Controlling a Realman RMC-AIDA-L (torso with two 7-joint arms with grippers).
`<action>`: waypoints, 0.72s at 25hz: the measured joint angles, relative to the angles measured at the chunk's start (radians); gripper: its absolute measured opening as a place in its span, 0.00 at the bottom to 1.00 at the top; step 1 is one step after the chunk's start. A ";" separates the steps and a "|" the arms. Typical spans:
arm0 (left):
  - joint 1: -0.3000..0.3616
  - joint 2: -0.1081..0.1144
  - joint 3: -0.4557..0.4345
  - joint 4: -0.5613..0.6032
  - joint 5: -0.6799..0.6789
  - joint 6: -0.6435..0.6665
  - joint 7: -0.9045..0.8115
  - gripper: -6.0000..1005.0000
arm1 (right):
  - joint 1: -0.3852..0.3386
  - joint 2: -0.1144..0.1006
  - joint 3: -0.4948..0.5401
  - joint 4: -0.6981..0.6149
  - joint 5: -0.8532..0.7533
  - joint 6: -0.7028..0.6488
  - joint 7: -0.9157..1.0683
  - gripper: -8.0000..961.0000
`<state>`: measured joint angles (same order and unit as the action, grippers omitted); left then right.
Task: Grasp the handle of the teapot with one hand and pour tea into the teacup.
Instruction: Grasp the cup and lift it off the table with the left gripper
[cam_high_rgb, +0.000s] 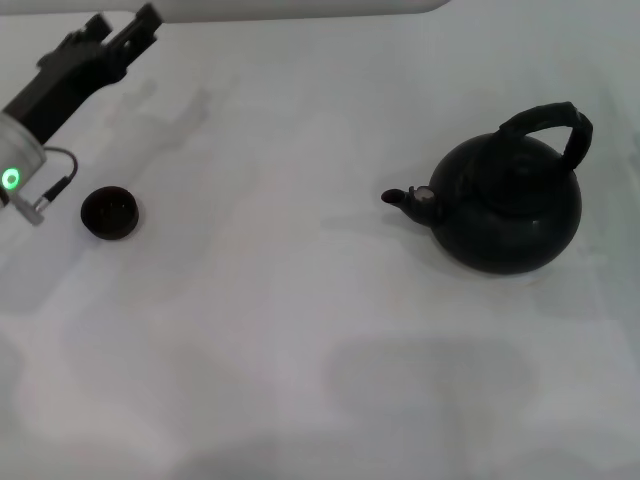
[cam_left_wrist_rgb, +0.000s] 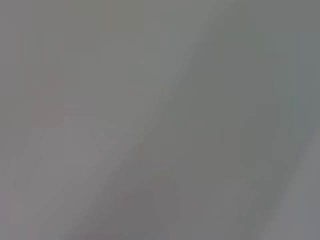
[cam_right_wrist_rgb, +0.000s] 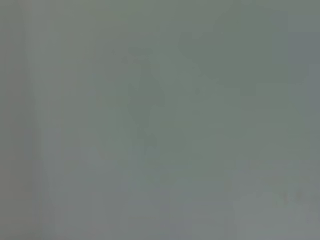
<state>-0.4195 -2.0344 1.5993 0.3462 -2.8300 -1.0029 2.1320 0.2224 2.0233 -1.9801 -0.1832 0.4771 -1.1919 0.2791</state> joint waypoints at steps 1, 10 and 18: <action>-0.001 0.014 0.004 0.030 0.048 0.020 -0.050 0.87 | 0.000 0.000 0.002 0.000 0.000 0.000 0.000 0.91; -0.067 0.132 -0.027 0.290 0.658 0.136 -0.666 0.87 | 0.010 -0.001 0.007 -0.001 0.000 -0.006 0.000 0.91; -0.068 0.080 -0.277 0.601 1.472 0.063 -1.189 0.87 | 0.014 -0.003 0.008 -0.001 0.000 -0.002 -0.004 0.91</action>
<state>-0.4874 -1.9543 1.3226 0.9470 -1.3578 -0.9397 0.9432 0.2369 2.0203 -1.9726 -0.1841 0.4770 -1.1940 0.2749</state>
